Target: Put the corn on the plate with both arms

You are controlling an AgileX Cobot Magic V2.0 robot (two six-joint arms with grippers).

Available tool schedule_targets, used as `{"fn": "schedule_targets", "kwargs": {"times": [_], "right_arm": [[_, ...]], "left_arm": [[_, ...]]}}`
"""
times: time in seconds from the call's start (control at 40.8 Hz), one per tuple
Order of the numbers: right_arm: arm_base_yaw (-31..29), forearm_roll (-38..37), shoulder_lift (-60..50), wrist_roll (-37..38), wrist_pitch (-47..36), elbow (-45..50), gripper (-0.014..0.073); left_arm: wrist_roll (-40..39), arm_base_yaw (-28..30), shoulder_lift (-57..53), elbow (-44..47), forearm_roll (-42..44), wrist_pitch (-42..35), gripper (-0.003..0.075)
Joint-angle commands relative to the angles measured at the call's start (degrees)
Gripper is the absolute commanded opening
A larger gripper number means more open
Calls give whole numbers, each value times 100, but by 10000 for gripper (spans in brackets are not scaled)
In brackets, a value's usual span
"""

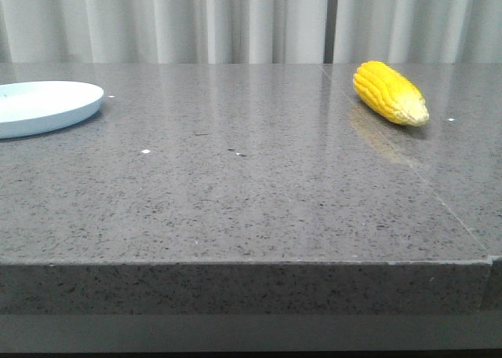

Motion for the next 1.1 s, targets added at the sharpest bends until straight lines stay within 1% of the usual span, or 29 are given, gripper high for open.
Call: {"fn": "schedule_targets", "kwargs": {"times": [0.0,0.515,0.686,0.833,0.931,0.98,1.078], "right_arm": [[-19,10,-103,-2,-480,-132,-69],[-19,10,-103,-2,-480,-132,-69],[-19,10,-103,-2,-613,-132,-69],[-19,47,-103,-8,-808,-162,-69],[-19,156,-103,-8,-586,-408,-69],[-19,156,-103,-8,-425,-605,-69],[-19,156,-57,-8,165,-1158,-69]], "left_arm": [[3,5,-89,127,-36,-495,-20],[3,5,-89,127,-36,-495,-20],[3,5,-89,127,-36,-495,-20],[3,5,-89,117,-15,-855,-20],[3,5,-89,-50,-15,-1106,-20],[3,5,-89,-229,-15,-1090,-20],[3,5,-67,-734,-15,-992,-20]]}}
